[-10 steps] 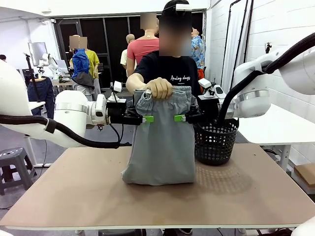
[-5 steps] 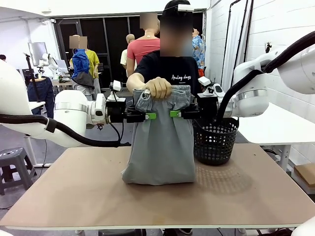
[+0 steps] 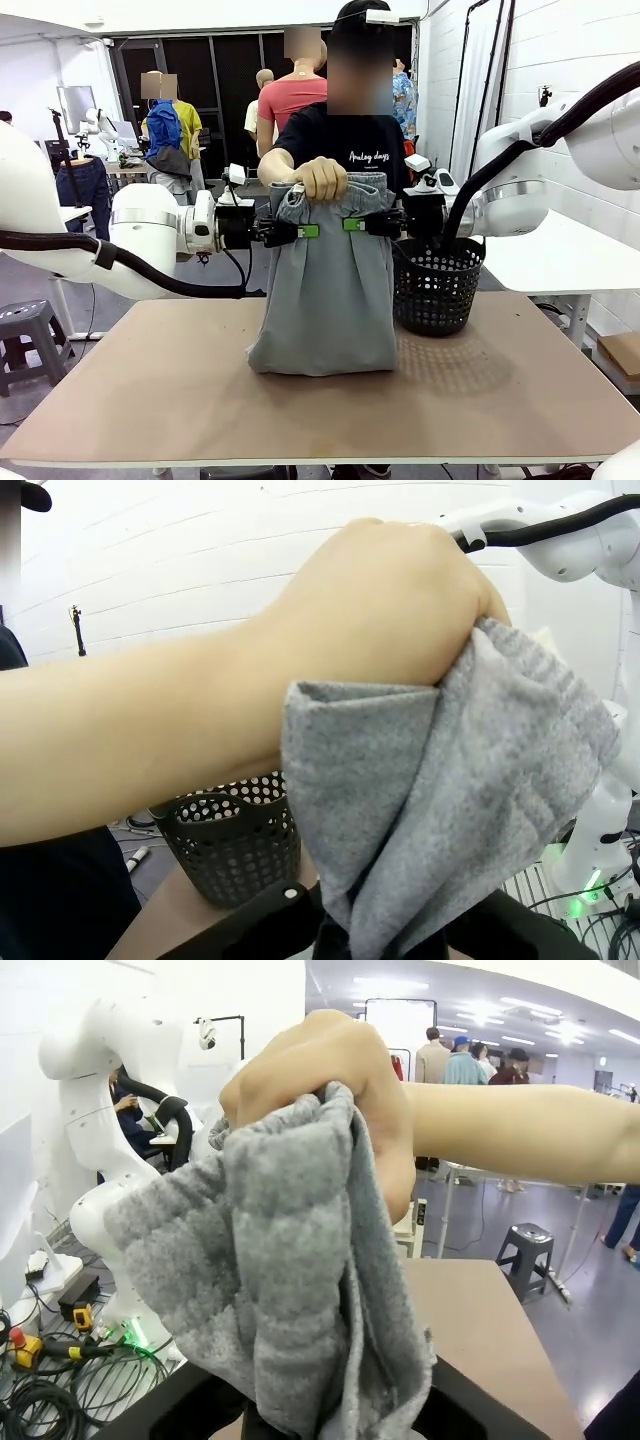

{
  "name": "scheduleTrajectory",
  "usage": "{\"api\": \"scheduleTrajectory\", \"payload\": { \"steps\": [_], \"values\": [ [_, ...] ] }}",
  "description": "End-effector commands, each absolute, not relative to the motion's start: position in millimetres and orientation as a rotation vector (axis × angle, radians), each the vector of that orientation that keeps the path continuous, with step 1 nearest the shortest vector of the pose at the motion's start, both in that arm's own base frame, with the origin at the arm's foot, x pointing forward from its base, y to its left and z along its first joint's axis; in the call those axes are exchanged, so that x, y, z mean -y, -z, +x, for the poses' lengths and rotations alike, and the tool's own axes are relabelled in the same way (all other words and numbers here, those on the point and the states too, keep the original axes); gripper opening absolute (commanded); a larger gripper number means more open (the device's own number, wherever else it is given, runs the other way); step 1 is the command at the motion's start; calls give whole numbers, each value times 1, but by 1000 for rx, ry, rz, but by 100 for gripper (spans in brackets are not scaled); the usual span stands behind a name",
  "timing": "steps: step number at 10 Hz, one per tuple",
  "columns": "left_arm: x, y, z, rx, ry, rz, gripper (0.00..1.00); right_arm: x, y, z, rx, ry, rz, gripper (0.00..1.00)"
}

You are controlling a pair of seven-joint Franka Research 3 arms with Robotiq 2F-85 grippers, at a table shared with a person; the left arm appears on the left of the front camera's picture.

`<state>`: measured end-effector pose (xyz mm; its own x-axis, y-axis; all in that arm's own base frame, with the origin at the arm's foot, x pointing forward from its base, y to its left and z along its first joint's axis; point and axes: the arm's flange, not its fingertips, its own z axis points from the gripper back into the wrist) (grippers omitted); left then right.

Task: Fold the training pants.
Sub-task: Release the ends of the Training pants and then grab the overlapped ends, then fold the Training pants in half.

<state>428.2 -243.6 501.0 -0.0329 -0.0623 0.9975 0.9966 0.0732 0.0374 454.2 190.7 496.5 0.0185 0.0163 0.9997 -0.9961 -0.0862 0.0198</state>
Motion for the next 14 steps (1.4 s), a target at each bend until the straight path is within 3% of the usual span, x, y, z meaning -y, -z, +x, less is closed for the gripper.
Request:
{"api": "scheduleTrajectory", "payload": {
  "steps": [1, 5, 6, 14],
  "values": [
    [247, -503, 434, 1245, 1187, -1124, 0, -195, -500, 461, 1087, -1278, 1282, 0],
    [237, -500, 440, 1288, 1190, -1212, 0, -207, -500, 471, 1068, -1320, 1207, 0],
    [243, -495, 431, 1219, 1194, -1123, 0, -193, -497, 458, 1095, -1298, 1259, 0],
    [243, -495, 431, 1219, 1194, -1123, 0, -193, -497, 458, 1095, -1298, 1259, 0]
  ]
}}
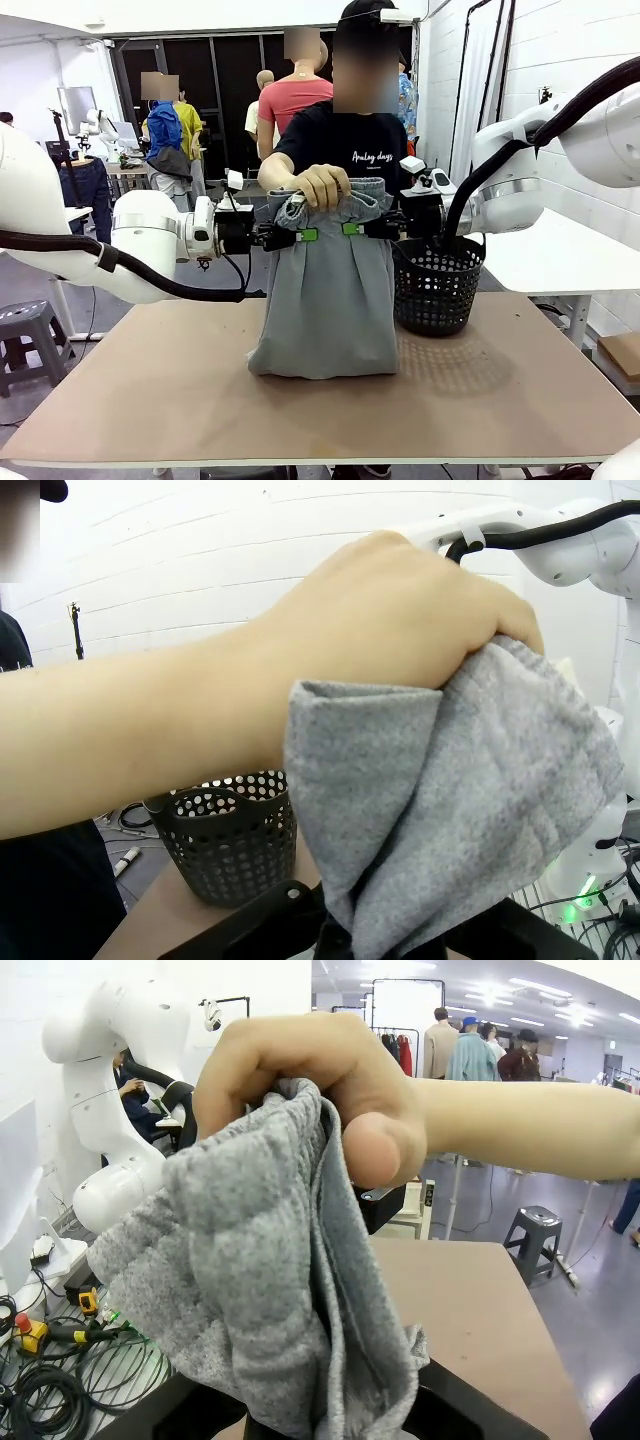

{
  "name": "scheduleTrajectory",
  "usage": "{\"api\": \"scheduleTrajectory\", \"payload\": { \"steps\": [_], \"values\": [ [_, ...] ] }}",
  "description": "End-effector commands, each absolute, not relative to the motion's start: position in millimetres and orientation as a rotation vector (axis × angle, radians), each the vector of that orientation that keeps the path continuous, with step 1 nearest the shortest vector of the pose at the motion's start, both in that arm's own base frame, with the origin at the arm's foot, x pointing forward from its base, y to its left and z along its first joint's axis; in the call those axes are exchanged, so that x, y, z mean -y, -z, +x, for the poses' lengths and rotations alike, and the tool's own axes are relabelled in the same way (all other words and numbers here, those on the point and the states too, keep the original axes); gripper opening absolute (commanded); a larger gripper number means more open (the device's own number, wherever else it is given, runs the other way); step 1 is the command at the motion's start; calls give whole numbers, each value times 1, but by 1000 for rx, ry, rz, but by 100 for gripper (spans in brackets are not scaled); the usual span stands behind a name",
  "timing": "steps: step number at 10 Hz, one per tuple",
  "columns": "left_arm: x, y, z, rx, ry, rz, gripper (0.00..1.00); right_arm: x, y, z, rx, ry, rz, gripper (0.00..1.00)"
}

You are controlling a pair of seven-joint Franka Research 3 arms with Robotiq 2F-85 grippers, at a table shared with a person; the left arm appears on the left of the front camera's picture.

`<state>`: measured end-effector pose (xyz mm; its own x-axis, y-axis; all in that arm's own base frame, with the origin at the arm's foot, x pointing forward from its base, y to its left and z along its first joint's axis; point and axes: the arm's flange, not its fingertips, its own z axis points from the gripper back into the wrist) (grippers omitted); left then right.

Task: Fold the training pants.
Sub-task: Fold the Training pants in half.

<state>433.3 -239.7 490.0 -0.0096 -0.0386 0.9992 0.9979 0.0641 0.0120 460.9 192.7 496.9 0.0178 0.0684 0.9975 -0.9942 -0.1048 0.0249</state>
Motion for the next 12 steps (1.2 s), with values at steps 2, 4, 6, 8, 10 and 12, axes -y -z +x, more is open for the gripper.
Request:
{"api": "scheduleTrajectory", "payload": {
  "steps": [2, 4, 6, 8, 10, 12],
  "values": [
    [243, -495, 431, 1219, 1194, -1123, 0, -193, -497, 458, 1095, -1298, 1259, 0],
    [243, -495, 431, 1219, 1194, -1123, 0, -193, -497, 458, 1095, -1298, 1259, 0],
    [243, -495, 431, 1219, 1194, -1123, 0, -193, -497, 458, 1095, -1298, 1259, 0],
    [243, -495, 431, 1219, 1194, -1123, 0, -193, -497, 458, 1095, -1298, 1259, 0],
    [243, -495, 431, 1219, 1194, -1123, 0, -193, -497, 458, 1095, -1298, 1259, 0],
    [243, -495, 431, 1219, 1194, -1123, 0, -193, -497, 458, 1095, -1298, 1259, 0]
  ]
}}
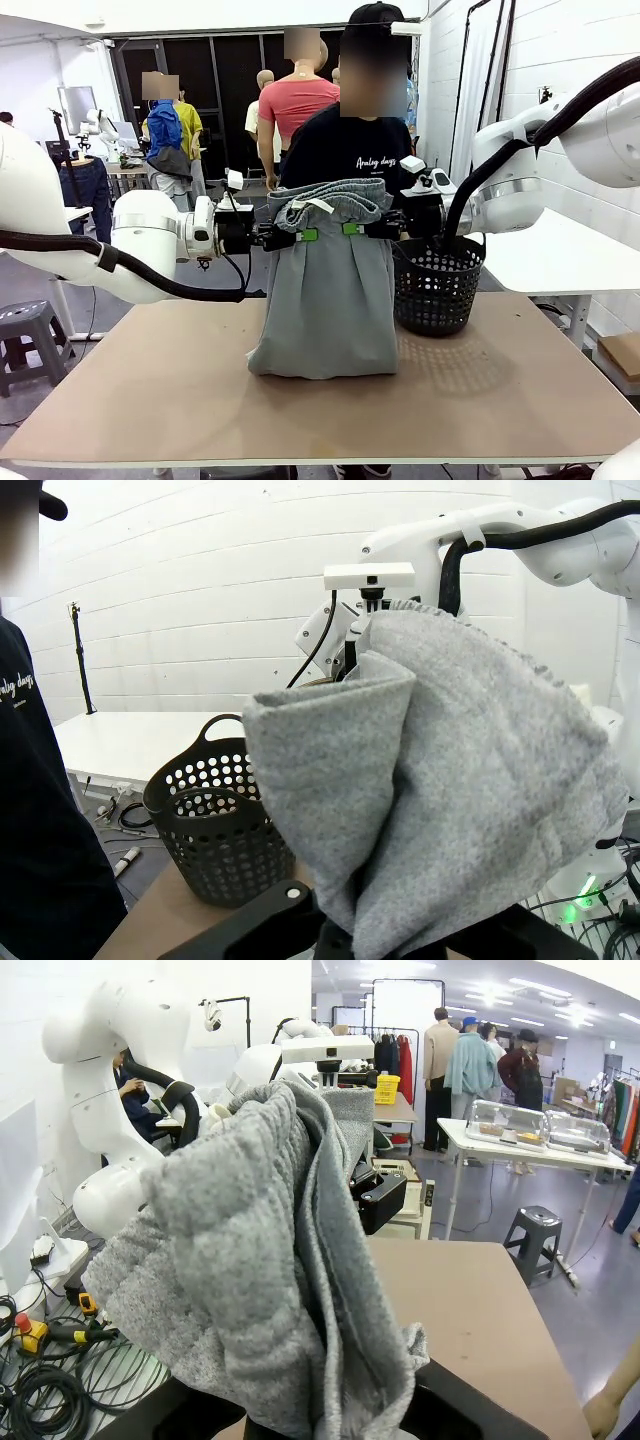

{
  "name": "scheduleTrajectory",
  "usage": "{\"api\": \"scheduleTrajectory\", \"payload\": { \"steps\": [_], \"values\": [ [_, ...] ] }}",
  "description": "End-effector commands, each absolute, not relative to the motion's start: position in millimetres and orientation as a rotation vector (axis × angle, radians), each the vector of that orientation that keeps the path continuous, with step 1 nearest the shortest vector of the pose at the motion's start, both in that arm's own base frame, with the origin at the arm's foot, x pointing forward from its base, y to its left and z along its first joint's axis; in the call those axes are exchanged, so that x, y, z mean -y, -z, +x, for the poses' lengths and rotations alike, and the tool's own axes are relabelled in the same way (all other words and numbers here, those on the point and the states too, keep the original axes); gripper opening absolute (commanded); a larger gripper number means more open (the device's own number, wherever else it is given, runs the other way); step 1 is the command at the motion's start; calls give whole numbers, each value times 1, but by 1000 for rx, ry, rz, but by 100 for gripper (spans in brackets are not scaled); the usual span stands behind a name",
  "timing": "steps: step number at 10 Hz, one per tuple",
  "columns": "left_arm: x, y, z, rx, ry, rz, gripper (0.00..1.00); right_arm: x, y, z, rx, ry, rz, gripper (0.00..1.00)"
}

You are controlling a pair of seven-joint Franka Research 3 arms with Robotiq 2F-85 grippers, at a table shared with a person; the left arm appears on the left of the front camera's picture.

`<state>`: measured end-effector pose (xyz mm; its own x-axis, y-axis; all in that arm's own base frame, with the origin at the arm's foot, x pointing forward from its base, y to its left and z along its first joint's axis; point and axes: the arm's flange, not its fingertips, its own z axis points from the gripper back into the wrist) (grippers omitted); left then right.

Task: Fold the training pants.
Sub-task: Fold the Training pants in half.

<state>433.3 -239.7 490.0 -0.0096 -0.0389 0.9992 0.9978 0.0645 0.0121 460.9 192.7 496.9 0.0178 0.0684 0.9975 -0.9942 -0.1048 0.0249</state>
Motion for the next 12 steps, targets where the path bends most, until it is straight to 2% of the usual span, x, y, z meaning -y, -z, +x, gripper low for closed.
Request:
{"api": "scheduleTrajectory", "payload": {
  "steps": [1, 12],
  "values": [
    [243, -495, 431, 1219, 1194, -1123, 0, -193, -497, 458, 1095, -1298, 1259, 0],
    [243, -495, 431, 1219, 1194, -1123, 0, -193, -497, 458, 1095, -1298, 1259, 0]
  ]
}}
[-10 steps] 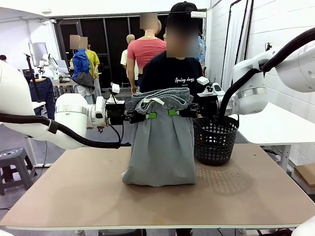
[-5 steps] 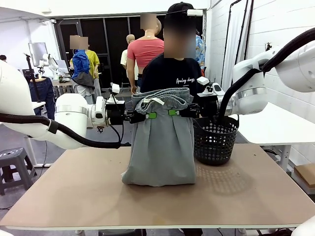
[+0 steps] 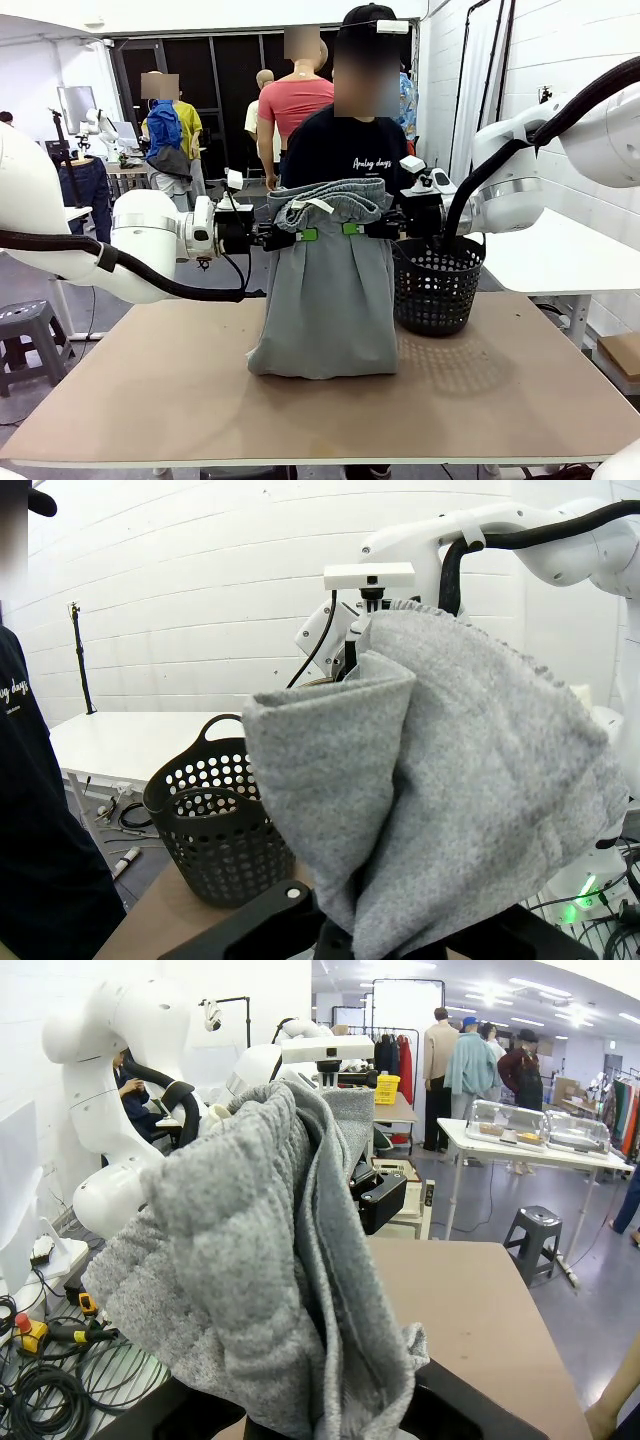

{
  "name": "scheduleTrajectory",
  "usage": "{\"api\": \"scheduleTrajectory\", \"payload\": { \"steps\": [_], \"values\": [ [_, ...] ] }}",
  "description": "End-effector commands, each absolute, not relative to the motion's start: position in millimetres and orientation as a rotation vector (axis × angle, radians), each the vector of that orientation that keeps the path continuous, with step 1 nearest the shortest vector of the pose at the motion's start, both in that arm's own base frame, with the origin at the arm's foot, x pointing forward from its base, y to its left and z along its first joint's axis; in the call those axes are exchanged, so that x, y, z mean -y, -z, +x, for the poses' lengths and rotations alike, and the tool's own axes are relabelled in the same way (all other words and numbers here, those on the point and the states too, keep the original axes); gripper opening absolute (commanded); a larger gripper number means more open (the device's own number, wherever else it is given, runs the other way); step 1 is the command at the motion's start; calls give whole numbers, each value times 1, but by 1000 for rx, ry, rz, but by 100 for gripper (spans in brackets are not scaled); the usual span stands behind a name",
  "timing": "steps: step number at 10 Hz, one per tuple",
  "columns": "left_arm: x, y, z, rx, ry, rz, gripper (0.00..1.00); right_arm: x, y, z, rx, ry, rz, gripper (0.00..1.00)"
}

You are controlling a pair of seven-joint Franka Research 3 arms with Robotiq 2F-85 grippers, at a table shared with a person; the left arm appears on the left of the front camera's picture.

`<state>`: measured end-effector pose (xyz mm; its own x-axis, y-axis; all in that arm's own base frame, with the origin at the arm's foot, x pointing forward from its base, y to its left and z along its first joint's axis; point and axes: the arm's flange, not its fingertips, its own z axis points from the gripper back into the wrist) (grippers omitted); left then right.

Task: Fold the training pants.
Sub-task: Fold the Training pants in half.

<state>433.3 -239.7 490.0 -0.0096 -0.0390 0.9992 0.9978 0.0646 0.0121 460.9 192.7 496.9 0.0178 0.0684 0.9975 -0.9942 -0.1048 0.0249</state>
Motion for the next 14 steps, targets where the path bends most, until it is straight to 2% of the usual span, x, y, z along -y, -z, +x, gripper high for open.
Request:
{"api": "scheduleTrajectory", "payload": {
  "steps": [1, 14],
  "values": [
    [243, -495, 431, 1219, 1194, -1123, 0, -193, -497, 458, 1095, -1298, 1259, 0],
    [240, -489, 436, 1208, 1190, -1132, 0, -193, -497, 461, 1092, -1301, 1246, 0]
  ]
}}
